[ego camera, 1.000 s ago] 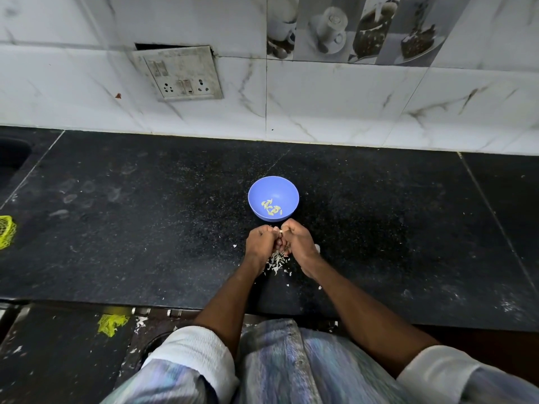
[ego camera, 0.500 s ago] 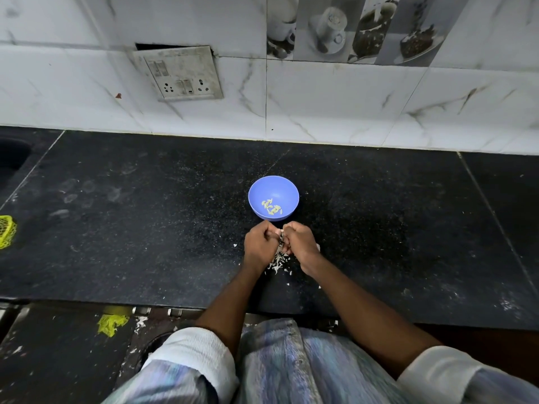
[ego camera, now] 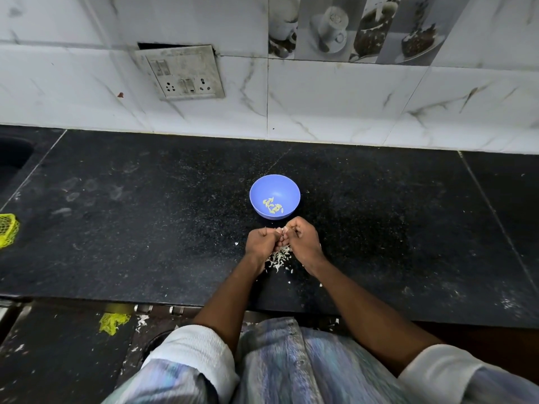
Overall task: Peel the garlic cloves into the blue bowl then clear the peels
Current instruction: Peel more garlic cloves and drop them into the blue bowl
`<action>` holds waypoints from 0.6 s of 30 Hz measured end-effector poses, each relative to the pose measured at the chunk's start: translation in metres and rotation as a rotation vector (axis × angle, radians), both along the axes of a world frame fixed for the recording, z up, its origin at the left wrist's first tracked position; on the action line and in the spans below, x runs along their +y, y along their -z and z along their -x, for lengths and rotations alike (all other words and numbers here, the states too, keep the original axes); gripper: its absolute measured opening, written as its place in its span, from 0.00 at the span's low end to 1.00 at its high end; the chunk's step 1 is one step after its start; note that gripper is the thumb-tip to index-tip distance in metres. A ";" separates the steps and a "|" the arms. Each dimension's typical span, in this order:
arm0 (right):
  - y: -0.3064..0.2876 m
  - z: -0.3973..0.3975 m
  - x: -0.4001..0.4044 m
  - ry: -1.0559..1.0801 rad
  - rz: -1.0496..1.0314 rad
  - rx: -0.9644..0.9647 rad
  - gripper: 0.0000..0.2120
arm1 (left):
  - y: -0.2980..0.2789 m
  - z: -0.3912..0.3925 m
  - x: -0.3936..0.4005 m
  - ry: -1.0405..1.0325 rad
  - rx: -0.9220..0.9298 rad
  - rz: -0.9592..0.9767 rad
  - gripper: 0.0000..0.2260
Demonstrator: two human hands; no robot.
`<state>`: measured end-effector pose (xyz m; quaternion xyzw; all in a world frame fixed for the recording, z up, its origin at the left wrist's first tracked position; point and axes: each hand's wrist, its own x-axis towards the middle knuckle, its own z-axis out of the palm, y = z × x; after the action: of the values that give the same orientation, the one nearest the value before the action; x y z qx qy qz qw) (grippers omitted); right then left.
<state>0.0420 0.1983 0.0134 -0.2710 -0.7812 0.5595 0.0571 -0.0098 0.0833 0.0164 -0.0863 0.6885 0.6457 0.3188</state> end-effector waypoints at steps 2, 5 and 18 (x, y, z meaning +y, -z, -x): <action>-0.005 -0.003 -0.001 0.011 0.051 0.006 0.08 | 0.005 0.000 -0.002 -0.026 0.037 0.036 0.07; -0.010 -0.005 -0.001 0.022 0.127 0.012 0.07 | 0.006 -0.002 -0.006 -0.051 0.111 0.107 0.04; -0.016 -0.003 -0.004 0.120 0.411 0.016 0.05 | 0.000 0.004 -0.005 -0.257 -0.247 -0.184 0.06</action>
<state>0.0450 0.1939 0.0291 -0.3185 -0.6326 0.7048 0.0400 -0.0141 0.0785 0.0163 -0.2227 0.5656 0.7256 0.3225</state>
